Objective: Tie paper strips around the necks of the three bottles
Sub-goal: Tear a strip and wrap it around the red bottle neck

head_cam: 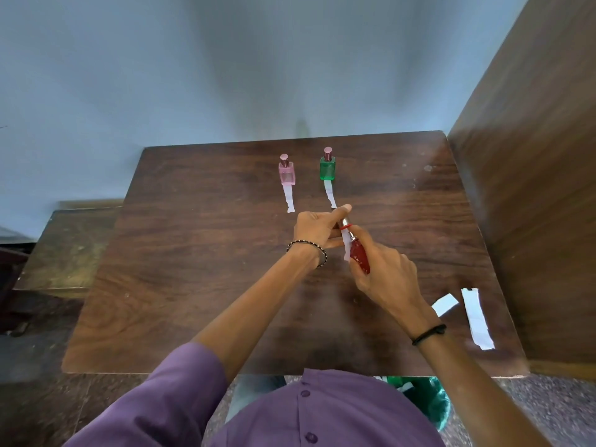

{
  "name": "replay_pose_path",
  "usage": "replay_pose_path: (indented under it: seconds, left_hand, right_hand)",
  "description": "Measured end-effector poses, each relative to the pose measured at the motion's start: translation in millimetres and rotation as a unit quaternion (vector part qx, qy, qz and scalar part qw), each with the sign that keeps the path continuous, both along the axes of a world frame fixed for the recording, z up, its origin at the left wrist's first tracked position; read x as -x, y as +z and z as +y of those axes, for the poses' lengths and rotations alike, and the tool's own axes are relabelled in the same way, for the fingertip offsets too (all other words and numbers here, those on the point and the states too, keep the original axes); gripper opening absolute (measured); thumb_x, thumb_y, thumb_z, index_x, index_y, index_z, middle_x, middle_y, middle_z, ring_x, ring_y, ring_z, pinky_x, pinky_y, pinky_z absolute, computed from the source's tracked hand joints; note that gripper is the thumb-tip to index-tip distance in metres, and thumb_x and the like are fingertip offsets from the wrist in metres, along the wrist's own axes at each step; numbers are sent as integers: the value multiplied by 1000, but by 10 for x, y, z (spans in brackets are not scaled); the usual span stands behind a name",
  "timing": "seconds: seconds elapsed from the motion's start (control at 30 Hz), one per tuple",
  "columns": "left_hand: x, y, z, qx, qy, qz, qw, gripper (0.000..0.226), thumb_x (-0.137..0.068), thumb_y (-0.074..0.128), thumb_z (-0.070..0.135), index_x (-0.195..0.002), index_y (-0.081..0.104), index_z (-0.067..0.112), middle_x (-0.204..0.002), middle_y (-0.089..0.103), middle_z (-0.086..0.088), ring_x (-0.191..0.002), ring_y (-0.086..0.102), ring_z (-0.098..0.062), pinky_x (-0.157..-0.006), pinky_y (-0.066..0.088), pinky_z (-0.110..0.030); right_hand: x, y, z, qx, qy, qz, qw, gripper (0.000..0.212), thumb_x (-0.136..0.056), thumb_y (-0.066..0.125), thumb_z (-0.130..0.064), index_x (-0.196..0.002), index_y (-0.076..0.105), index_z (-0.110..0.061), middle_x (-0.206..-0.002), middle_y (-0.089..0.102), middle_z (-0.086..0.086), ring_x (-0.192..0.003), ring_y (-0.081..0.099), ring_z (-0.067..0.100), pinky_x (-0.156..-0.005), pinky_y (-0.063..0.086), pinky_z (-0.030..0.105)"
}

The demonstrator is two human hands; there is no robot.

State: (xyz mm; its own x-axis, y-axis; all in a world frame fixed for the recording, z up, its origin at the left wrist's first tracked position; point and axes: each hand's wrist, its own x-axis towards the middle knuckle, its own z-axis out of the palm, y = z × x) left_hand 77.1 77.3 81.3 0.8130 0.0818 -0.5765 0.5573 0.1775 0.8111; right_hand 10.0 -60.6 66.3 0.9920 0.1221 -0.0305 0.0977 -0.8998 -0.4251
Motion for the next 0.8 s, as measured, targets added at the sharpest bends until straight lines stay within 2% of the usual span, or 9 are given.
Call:
replay_pose_path:
  seconds: [0.2,0.33,0.47,0.63,0.7,0.73,0.77,0.8]
  left_hand:
    - [-3,52,-18,15,-3,-2,1000,26,-83,80,22,-81,71,-2,-80,72,-16,-66,75,-22,-61,63,-31]
    - [3,79,-61,24,3,3,1000,25,-84,80,21,-76,69,0,-66,69,-9,-62,73,-21,-63,64,-34]
    - [-14,95,-97,29,8,4,1000,26,-84,79,22,-80,70,-3,-81,71,-20,-69,73,-28,-64,64,-36]
    - [-34,120,-129,41,23,11,999,25,-84,79,21,-74,70,0,-81,74,-19,-63,75,-23,-58,62,-31]
    - [-39,116,-136,45,25,13,999,25,-84,79,22,-73,70,1,-82,74,-19,-65,75,-24,-57,62,-31]
    - [-42,113,-140,45,27,15,999,24,-84,80,22,-73,70,2,-82,73,-18,-67,75,-24,-57,62,-31]
    - [-45,112,-143,43,30,17,998,24,-83,80,22,-72,70,3,-81,73,-16,-69,75,-25,-57,62,-31]
    - [-48,109,-144,40,34,19,998,23,-83,80,22,-73,70,4,-80,72,-15,-70,75,-25,-56,62,-31]
  right_hand:
    - [45,-16,-45,17,-8,-13,1000,64,-98,55,-43,-153,24,-36,-98,72,-1,-82,70,23,-64,53,35]
    - [50,22,-68,49,-3,-22,999,61,-99,52,-43,-155,27,-40,-100,71,-3,-83,70,23,-60,36,29]
    - [42,72,-97,66,-17,-55,996,62,-98,54,-41,-154,29,-46,-94,71,-4,-79,71,28,-60,36,30]
    - [1,101,-137,43,-51,-59,996,58,-96,57,-37,-149,37,-45,-112,71,-10,-90,70,29,-70,44,37]
    - [-6,98,-151,0,-72,-52,996,59,-93,61,-36,-146,38,-47,-119,68,-14,-100,69,24,-72,43,35]
    - [-19,74,-168,-56,-89,-32,994,59,-91,64,-35,-145,41,-46,-121,68,-13,-104,68,22,-76,46,33]
    - [-45,27,-190,-142,-115,0,983,59,-90,69,-33,-143,45,-45,-124,68,-11,-109,67,19,-83,52,33]
    - [-70,-11,-211,-248,-144,37,957,60,-87,74,-29,-141,49,-43,-126,68,-8,-113,65,18,-91,55,36]
